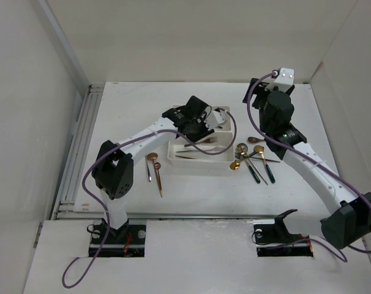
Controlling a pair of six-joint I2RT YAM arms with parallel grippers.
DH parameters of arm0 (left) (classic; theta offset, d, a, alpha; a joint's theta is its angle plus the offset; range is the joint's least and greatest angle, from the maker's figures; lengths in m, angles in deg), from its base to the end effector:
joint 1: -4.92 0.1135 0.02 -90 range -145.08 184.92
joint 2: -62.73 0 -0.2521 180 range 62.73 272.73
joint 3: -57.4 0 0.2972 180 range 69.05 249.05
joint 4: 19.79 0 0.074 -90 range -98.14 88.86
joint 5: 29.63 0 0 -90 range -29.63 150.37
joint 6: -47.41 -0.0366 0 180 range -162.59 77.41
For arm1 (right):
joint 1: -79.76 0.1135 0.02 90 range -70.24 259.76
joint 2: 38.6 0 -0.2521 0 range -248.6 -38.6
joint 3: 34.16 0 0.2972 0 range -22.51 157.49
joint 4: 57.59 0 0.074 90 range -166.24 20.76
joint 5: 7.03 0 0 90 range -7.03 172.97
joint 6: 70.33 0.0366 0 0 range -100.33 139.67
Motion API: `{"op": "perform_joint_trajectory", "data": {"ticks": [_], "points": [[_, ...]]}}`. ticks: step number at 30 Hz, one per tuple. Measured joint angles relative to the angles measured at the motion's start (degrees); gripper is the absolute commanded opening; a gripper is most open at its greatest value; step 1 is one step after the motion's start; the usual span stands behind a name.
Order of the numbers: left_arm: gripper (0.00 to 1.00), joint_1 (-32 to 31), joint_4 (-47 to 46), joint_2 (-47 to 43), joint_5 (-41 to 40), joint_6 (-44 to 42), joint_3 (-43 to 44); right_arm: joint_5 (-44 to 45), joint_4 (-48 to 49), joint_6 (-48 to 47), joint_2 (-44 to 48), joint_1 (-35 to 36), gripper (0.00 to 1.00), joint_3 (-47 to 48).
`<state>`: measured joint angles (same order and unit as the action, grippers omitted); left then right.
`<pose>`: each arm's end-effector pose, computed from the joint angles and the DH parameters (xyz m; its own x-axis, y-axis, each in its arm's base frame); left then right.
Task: Sort the eating utensils into containers
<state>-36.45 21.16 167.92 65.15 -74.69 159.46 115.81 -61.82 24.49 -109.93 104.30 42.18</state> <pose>0.3448 -0.3077 0.2637 -0.0684 0.7659 -0.6394 0.8734 0.3557 0.3326 0.3176 0.1232 0.3797 0.0245 0.0888 -0.9958 0.1428 0.9855 0.0914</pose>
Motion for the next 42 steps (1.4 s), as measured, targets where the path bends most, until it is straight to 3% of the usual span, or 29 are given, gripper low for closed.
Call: {"op": "perform_joint_trajectory", "data": {"ticks": [2, 8, 11, 12, 15, 19, 23, 24, 25, 30, 34, 37, 40, 41, 42], "points": [[0.46, -0.28, -0.11, 0.72, -0.42, -1.11, -0.68, -0.31, 0.09, 0.17, 0.46, -0.57, 0.90, -0.68], [0.46, 0.07, -0.70, 0.39, -2.25, -0.37, -2.64, -0.37, 0.44, 0.81, 0.09, -2.08, 0.90, -0.79], [0.79, 2.82, -2.01, -1.18, -3.30, 7.91, -2.49, -0.55, 0.74, 1.53, -1.20, -2.12, 0.90, -0.63], [0.80, 4.92, -2.16, -2.21, -3.91, 11.39, -2.34, -0.61, 0.74, 1.84, -1.84, -2.12, 0.90, -0.59], [0.80, 14.91, -2.21, -5.75, -4.70, 21.29, -1.68, -0.74, 0.72, 3.02, -3.80, -2.12, 0.90, -0.48], [0.70, 29.29, -1.46, -12.57, -5.86, 28.52, -6.27, -0.72, 0.63, 4.00, -5.16, -2.05, 0.90, -0.48], [0.65, 29.35, 0.50, -20.26, -11.28, 28.59, -17.27, -0.70, 0.09, 4.35, -5.20, -2.03, 0.90, 0.39], [0.69, 28.26, 1.38, -21.68, -12.90, 27.98, -19.12, -0.63, -0.31, 4.46, -5.20, -1.95, 0.90, 0.92], [1.00, 27.47, 1.53, -22.95, -13.90, 27.06, -20.52, -0.35, -0.59, 4.48, -5.20, -1.90, 0.90, 1.46], [1.00, 32.65, -6.56, -38.12, -13.22, 26.47, -27.26, 0.98, -1.22, 4.52, -5.20, -1.22, 0.90, 2.40], [0.98, 33.88, -13.29, -51.63, -5.22, 25.94, -36.30, 1.44, -2.78, 4.52, -5.20, -0.85, 0.90, 2.40], [1.00, 30.51, -13.46, -48.63, -2.10, 27.12, -38.38, 1.84, -3.76, 4.55, -5.18, -0.28, 0.90, 2.40], [1.00, 28.96, -12.20, -37.66, 0.94, 27.96, -37.99, 2.01, -4.50, 4.61, -5.05, 0.42, 0.90, 2.38], [0.93, 28.96, -11.58, -33.55, 1.55, 28.09, -37.88, 2.21, -4.66, 4.63, -4.90, 0.76, 0.90, 2.38], [0.73, 29.03, -10.80, -30.18, 2.05, 28.15, -37.86, 2.54, -4.94, 4.66, -4.72, 1.09, 0.90, 2.38]]}}
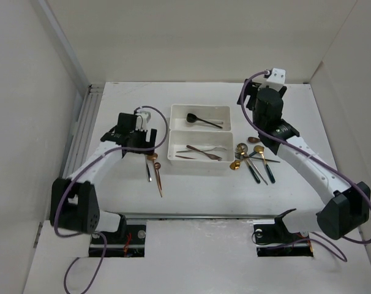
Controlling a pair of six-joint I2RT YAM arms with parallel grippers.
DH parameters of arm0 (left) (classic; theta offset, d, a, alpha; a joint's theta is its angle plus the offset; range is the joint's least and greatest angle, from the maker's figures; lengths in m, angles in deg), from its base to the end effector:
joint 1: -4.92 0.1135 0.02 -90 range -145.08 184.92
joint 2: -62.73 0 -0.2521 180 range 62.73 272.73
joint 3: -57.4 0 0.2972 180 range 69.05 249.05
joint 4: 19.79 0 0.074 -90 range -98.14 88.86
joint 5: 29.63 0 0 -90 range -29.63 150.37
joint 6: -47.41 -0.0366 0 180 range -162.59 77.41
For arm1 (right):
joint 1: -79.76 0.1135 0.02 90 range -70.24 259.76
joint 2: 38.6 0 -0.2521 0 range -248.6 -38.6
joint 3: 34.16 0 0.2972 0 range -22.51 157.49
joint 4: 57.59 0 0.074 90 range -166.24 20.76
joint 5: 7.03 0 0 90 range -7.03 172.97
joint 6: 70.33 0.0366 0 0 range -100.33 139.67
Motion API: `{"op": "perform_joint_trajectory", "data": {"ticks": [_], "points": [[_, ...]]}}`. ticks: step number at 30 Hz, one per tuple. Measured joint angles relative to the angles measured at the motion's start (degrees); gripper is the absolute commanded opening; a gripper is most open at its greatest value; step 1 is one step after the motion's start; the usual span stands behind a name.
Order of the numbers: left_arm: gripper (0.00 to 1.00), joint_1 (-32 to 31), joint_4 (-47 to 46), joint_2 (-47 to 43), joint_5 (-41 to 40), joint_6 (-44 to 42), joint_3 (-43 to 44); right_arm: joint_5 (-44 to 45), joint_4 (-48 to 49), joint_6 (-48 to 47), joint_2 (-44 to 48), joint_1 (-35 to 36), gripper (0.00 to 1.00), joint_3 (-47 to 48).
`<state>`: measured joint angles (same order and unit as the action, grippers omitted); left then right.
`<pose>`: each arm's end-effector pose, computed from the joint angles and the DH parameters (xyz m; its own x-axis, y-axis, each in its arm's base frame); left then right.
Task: Sort the eating utensils into containers
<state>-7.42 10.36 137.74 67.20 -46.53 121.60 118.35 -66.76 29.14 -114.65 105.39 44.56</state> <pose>0.3215 -0.0748 0.2289 -0.6183 0.2051 -0.7587 0.3432 0.9389 -0.0259 0.3331 0.1363 0.3603 -0.0734 0.1136 -0.9908 0.1805 0.9786 0.0988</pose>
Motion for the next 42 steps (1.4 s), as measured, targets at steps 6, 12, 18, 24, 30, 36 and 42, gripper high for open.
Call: {"op": "perform_joint_trajectory", "data": {"ticks": [6, 12, 18, 24, 30, 36, 42], "points": [[0.44, 1.29, 6.36, 12.09, 2.60, 0.59, 0.15, 2.32, -1.03, 0.00, 2.25, 2.27, 0.90, -0.17], [0.49, 1.92, 8.02, 12.55, 6.40, 0.26, 0.66, 5.16, -1.66, 0.02, 4.94, 2.91, 0.90, -0.81], [0.48, 1.92, 7.82, 15.93, 7.13, 1.14, 1.51, 7.43, -2.19, -0.02, 5.35, 2.97, 0.90, -1.49], [0.43, 1.81, 8.48, 20.55, 6.36, 2.95, 3.85, 8.35, -2.16, -0.26, 4.87, 2.95, 0.90, -1.46], [0.06, 1.97, 9.05, 22.80, 5.01, 4.20, 5.88, 8.57, -2.21, -0.61, 3.98, 2.93, 0.90, -1.44], [0.00, 3.48, 9.22, 23.10, 5.35, 5.57, 6.16, 8.61, -2.27, -0.90, 3.91, 2.84, 0.90, -1.44], [0.00, 6.25, 9.97, 24.63, -0.66, 4.24, 9.49, 8.63, -2.27, -0.94, 3.91, 2.45, 0.90, -1.44]]}}
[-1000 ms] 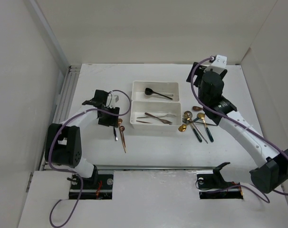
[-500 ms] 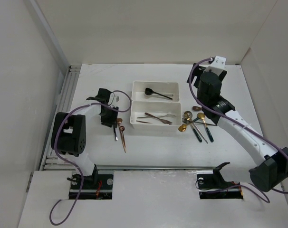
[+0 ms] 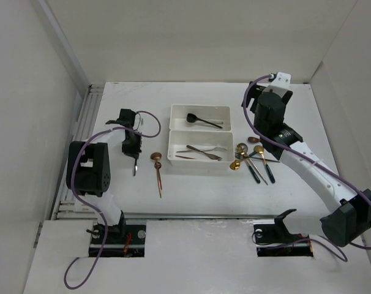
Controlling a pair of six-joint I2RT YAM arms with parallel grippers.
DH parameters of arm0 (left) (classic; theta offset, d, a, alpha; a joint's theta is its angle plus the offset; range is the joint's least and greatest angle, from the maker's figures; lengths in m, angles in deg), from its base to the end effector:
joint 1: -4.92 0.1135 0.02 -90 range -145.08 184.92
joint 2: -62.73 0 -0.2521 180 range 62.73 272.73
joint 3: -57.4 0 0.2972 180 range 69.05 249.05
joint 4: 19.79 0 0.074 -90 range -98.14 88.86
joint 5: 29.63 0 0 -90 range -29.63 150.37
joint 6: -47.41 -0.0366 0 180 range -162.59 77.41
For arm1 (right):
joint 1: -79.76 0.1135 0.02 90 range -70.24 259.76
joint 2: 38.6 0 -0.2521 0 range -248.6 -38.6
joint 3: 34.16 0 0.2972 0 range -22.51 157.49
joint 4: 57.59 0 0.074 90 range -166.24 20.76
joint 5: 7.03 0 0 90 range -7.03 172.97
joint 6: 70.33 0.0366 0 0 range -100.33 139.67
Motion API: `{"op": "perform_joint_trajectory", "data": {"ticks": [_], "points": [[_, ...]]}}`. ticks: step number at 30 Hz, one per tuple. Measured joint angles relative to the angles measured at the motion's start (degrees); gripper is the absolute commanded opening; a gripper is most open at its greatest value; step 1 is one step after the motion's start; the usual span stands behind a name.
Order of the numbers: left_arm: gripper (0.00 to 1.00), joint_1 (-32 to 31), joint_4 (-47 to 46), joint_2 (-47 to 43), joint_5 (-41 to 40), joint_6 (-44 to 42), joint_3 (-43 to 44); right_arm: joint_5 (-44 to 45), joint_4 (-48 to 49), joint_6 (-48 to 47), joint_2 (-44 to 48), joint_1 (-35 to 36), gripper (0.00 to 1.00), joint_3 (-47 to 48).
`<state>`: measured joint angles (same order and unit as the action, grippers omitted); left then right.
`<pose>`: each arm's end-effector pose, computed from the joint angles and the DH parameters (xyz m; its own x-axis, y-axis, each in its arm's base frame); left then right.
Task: Sort the eating utensils into containers
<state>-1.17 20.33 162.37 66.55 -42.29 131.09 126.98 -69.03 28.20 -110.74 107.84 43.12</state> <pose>0.3717 -0.0436 0.1311 -0.9097 0.0918 -0.4051 0.1441 0.9844 -0.1005 0.3105 0.1369 0.3691 -0.0556 0.0913 -0.9943 0.2821 0.9567 0.0720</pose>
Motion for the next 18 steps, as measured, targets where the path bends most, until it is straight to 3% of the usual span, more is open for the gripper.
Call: {"op": "perform_joint_trajectory", "data": {"ticks": [6, 9, 18], "points": [[0.00, 0.39, -2.05, -0.52, -9.49, -8.72, 7.58, -0.15, 0.00, -0.09, -1.31, -1.05, 0.90, 0.90], [0.00, -2.95, -4.07, -3.10, -11.52, -13.88, 12.46, -0.66, 0.02, -0.09, -2.14, -2.01, 0.90, 1.20], [0.00, -30.64, -9.60, -10.84, -9.88, -27.39, 15.17, -3.26, 0.24, 0.79, -2.47, -4.72, 0.90, 0.98]]}}
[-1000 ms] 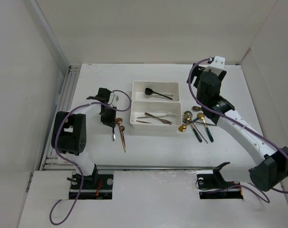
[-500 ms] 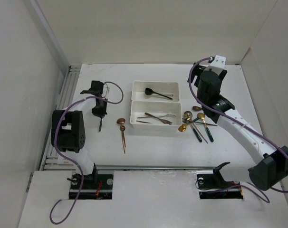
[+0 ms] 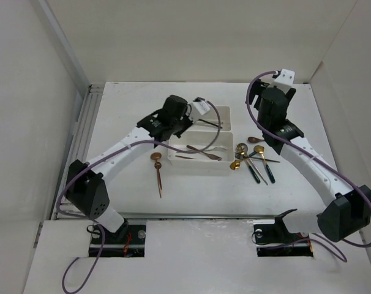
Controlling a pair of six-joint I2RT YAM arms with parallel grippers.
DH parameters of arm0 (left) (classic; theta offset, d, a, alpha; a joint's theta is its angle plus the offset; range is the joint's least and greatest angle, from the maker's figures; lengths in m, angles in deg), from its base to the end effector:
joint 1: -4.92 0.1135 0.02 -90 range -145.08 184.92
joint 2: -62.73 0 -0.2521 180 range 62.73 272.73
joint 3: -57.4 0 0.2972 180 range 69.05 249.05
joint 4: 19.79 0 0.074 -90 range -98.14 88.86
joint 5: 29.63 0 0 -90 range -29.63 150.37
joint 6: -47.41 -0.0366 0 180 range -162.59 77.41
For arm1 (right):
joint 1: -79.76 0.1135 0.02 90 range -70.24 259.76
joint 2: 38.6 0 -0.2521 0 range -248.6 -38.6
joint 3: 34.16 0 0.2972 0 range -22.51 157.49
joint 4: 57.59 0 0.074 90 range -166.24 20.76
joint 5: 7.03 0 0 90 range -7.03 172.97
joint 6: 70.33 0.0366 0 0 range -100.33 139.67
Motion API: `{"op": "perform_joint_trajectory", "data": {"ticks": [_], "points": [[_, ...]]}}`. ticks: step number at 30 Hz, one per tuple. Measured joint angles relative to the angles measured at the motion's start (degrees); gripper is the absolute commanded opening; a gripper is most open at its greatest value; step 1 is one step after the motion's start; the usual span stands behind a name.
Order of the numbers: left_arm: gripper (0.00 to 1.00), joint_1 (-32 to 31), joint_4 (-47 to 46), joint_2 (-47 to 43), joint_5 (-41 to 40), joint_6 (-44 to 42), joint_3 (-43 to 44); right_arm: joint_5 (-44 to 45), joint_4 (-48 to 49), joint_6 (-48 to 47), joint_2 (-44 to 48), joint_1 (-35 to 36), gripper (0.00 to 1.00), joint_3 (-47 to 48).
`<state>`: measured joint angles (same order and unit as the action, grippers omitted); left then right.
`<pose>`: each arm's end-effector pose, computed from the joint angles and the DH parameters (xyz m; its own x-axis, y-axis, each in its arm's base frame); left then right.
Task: Sort the eating utensils into containers
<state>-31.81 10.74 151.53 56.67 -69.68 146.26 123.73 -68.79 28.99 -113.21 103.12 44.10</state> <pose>0.3278 -0.2416 0.3098 -0.1103 0.6494 -0.7524 0.6767 0.6036 0.4216 0.3313 0.1171 0.3621 -0.0714 0.1028 -0.9921 0.3095 0.9479 0.0759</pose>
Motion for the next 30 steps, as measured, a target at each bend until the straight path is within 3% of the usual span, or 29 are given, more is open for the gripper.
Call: {"op": "perform_joint_trajectory", "data": {"ticks": [3, 10, 15, 16, 17, 21, 26, 30], "points": [[0.00, -3.58, -0.02, 1.55, 2.86, -2.14, -0.48, -1.20, 0.04, 0.04, 0.37, -0.85, 0.90, -0.72], [0.03, -4.81, -1.33, 8.85, 7.61, -8.24, -0.48, -8.76, -0.07, 1.90, 3.54, -6.27, 0.97, -4.96], [0.22, -6.64, -2.23, 10.29, 10.34, -13.81, -2.45, -20.87, -3.26, 5.16, 3.50, -17.44, 0.97, -5.68], [0.36, -6.88, -2.58, 10.29, 10.73, -14.93, -3.17, -23.54, -4.15, 5.53, 2.97, -19.61, 0.97, -5.60], [0.41, -7.08, -2.86, 10.32, 10.82, -15.98, -3.80, -26.08, -5.27, 5.79, 2.05, -21.70, 0.97, -5.25], [0.64, -7.02, -4.20, 10.69, 10.05, -17.40, -4.61, -39.69, -11.15, 5.05, -7.91, -28.30, 0.94, -0.39], [0.67, -5.55, -7.37, 10.78, 7.43, -14.75, -3.50, -46.31, -19.06, -1.46, -23.45, -31.30, 0.94, 6.95], [0.67, -2.21, -6.19, 11.17, 6.01, -10.36, 2.75, -47.39, -27.19, -18.29, -29.46, -31.47, 0.94, 14.95]]}}
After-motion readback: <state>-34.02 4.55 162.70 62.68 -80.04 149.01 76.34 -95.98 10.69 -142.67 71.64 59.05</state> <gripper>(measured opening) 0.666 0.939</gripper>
